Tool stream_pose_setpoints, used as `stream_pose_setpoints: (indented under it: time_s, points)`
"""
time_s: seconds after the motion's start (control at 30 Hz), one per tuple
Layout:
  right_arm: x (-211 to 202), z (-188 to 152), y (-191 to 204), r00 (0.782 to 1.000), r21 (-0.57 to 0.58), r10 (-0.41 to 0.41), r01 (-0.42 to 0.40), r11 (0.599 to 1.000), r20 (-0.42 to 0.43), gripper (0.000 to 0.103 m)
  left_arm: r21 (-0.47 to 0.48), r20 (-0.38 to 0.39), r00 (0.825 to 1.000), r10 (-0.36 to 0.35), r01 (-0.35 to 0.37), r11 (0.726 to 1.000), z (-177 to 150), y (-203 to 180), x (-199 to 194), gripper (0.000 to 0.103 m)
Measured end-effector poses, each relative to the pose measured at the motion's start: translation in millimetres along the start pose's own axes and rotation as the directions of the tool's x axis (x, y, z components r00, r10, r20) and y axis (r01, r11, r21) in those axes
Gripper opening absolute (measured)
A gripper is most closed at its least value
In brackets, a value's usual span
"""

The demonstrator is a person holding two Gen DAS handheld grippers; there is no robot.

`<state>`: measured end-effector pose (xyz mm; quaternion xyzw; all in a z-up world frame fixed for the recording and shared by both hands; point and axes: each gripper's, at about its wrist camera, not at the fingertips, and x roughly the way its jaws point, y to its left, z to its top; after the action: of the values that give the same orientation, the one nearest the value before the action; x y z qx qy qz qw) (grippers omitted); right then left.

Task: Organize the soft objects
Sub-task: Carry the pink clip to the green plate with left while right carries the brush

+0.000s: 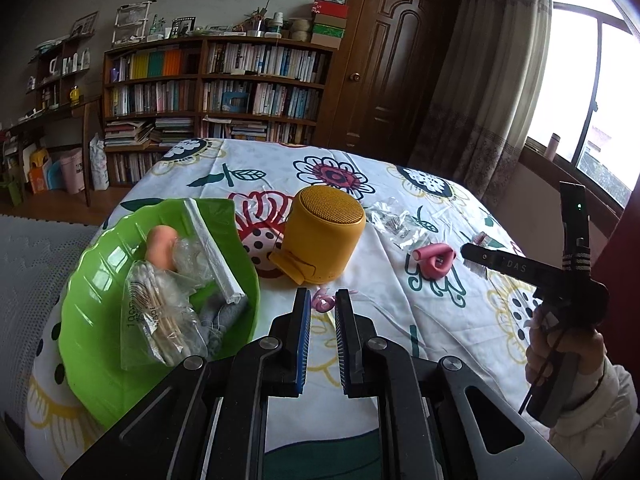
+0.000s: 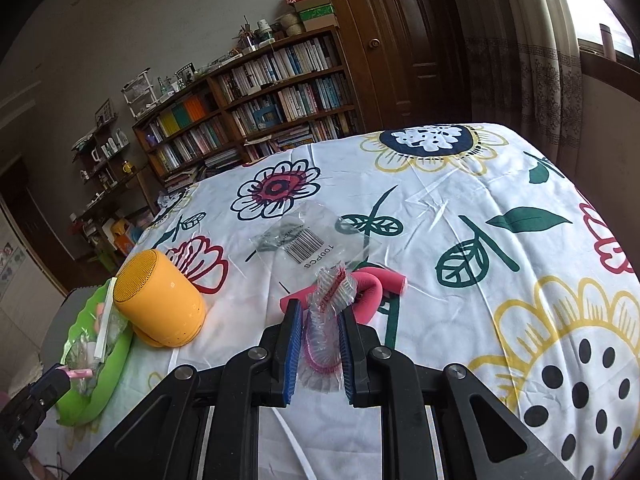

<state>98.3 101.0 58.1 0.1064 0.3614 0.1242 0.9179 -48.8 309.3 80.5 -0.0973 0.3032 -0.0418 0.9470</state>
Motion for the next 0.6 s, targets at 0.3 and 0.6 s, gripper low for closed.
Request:
stream_pose_setpoints:
  time_s: [0.3, 0.6]
  points:
    - [21.4, 19.7, 39.5, 0.998, -0.029, 0.055, -0.055, 0.998, -0.013, 0.019, -0.046, 0.029, 0.999, 0.043, -0.042, 0.998, 1.7, 36.5, -16.2, 0.012]
    - [33.6, 40.1, 77.6, 0.997, -0.071, 0.080, -0.080, 0.994, 0.004, 0.019, -0.082, 0.032, 0.997, 0.070, -0.067, 0.994, 0.6, 64.4, -21.5, 0.012]
